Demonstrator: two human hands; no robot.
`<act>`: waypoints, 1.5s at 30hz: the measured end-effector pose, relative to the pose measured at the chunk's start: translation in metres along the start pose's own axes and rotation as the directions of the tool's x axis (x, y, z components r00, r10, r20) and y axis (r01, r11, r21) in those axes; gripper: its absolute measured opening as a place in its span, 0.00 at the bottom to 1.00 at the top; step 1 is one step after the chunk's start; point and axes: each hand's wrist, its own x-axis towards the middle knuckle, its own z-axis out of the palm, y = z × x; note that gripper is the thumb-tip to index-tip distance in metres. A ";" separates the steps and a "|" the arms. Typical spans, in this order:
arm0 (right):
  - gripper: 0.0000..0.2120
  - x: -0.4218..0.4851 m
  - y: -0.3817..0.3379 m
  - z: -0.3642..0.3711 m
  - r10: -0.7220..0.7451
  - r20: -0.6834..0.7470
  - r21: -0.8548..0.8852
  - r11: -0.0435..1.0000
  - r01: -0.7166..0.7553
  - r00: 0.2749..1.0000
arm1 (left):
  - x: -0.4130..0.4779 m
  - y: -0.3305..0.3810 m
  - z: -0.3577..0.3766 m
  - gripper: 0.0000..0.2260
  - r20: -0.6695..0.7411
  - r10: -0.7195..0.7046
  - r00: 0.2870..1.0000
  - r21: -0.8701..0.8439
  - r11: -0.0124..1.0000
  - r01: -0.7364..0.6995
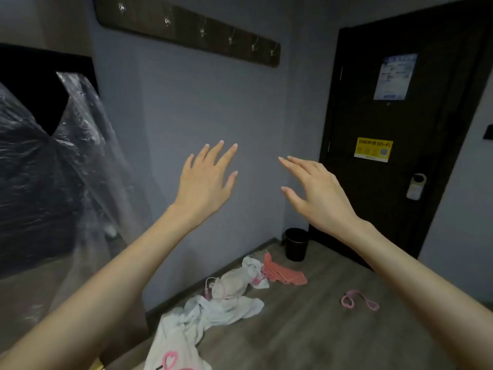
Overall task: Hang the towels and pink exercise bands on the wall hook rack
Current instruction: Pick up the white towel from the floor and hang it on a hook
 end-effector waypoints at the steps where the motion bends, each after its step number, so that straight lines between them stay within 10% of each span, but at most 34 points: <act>1: 0.27 0.001 0.002 0.006 -0.003 0.003 0.014 1.000 0.003 1.000 | 0.000 0.000 0.005 0.25 0.014 -0.005 1.000 0.005 1.000 0.005; 29: 0.25 0.150 0.077 0.441 -0.211 0.483 0.340 0.940 0.040 0.850 | 0.011 -0.212 0.357 0.22 0.370 -0.369 0.852 0.117 0.929 0.352; 45: 0.22 0.244 0.084 0.705 -0.655 0.598 0.677 0.721 0.148 0.461 | -0.009 -0.293 0.504 0.20 0.373 -0.831 0.413 0.320 0.533 0.783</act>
